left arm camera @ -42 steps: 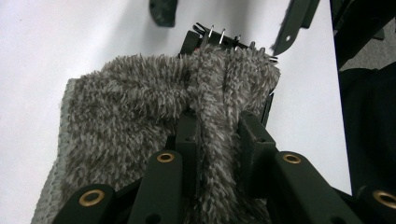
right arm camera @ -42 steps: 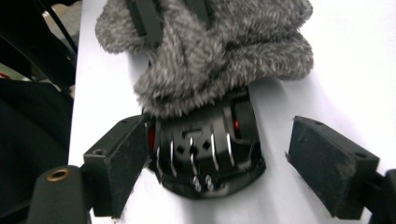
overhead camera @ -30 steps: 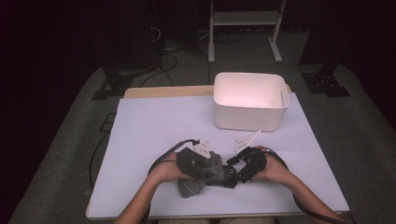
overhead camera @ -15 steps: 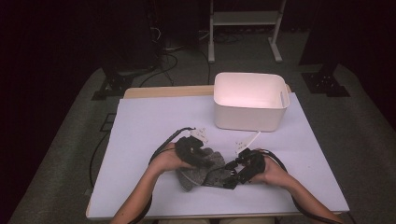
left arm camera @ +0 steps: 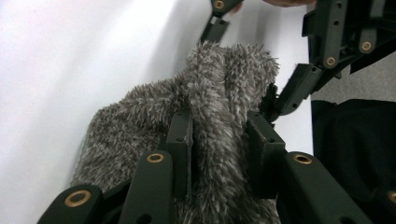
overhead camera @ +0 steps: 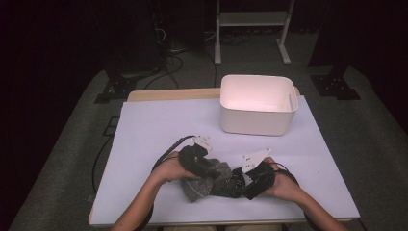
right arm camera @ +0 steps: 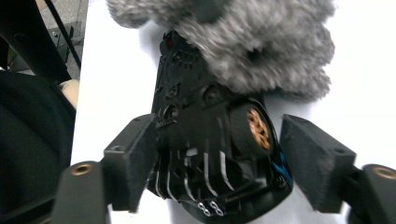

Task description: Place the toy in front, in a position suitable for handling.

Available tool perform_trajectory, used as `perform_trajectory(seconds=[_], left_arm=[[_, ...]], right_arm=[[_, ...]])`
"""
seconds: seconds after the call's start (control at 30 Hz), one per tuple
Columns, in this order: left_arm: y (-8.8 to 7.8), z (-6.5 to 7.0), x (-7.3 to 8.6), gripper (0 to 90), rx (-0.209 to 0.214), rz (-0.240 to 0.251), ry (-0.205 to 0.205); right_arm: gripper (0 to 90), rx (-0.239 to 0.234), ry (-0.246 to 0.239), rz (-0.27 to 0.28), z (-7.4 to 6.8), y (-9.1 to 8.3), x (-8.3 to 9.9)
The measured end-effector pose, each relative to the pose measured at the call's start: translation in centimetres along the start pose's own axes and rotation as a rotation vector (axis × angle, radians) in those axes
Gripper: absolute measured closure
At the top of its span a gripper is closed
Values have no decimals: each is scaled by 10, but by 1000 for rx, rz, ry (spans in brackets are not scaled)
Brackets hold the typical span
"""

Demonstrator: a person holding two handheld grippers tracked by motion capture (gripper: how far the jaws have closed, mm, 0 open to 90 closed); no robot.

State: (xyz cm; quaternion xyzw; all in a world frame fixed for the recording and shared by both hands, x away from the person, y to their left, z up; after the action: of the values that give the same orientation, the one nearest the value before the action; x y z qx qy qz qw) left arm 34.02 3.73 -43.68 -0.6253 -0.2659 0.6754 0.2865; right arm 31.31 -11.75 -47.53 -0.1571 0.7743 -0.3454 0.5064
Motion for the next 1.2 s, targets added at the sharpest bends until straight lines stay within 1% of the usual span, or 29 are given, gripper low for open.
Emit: perform_trajectory(seconds=[0.1,0.17,0.2,0.23,0.3,0.37,0.43,0.5,0.53,0.57,0.6,0.63,0.67,0.7,0.73,0.77,0.8,0.83,0.9,0.93,0.97,1.0,1.03,1.1,1.13,1.17,1.2], left_arm=[[-5,9,-1,684,11,18,22],[-7,15,-1,692,19,26,24],[-8,18,-1,694,18,28,44],[-9,20,-1,697,20,28,51],[-10,24,0,700,21,33,61],[-11,26,0,702,24,39,63],[-12,26,0,704,29,47,63],[-12,26,-1,705,28,50,64],[-13,26,-1,706,27,48,69],[-13,26,-3,708,27,52,70],[-13,25,-4,714,20,43,76],[-13,25,-5,716,15,37,83],[-13,24,-7,716,8,35,82],[-13,22,-8,717,-2,28,93],[-13,21,-10,716,-10,22,99],[-13,19,-11,716,-17,18,104],[-13,18,-14,716,-21,17,105],[-12,16,-16,716,-26,10,115],[-10,13,-21,714,-43,-5,134],[-7,12,-25,712,-40,-14,138],[-3,12,-26,708,-39,-36,149],[2,13,-25,700,-51,-76,166],[5,14,-25,683,-55,-91,175],[5,16,-26,657,-52,-82,177],[4,16,-26,626,-56,-78,171],[3,16,-26,595,-65,-77,170],[0,17,-26,572,-77,-77,180]], right_arm=[[250,-16,20,-17,-1,1,6],[280,-28,25,-20,-3,2,10],[306,-36,30,-22,-5,2,10],[343,-46,27,-26,-7,3,11],[447,-66,22,-35,-11,4,12],[511,-79,15,-44,-15,5,12],[519,-68,-13,-39,-18,6,12],[523,-60,-18,-32,-19,6,12],[528,-48,-27,-30,-20,6,12],[553,-35,-36,-25,-20,6,12],[557,13,-63,-12,-19,6,12],[566,20,-80,-11,-18,6,12],[568,13,-67,-13,-18,6,11],[569,48,-87,-2,-15,6,10],[571,97,-95,5,-13,7,9],[571,108,-91,11,-10,8,8],[571,109,-81,13,-8,8,6],[571,102,-78,14,-5,9,5],[570,110,-96,18,1,10,2],[569,103,-82,20,3,10,1],[568,85,-60,27,6,10,0],[567,73,-49,33,7,10,0],[566,66,-40,42,8,10,0],[565,64,-33,49,8,10,2],[563,66,-33,51,7,10,2],[562,68,-37,52,7,9,2],[560,66,-35,52,6,9,2]])
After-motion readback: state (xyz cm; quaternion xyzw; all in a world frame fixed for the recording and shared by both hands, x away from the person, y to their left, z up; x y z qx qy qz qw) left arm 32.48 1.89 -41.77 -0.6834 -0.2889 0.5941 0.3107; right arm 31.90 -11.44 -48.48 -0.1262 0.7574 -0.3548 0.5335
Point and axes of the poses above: each handheld gripper's, and its own axes: y roughly forward along the jaws, x roughly out of its underside, z roughly to its right, the point moved 6 cm from there along y, roughly forward along the jaws, and after that the axes turned 15 degrees about y, right-handed, at the moved point
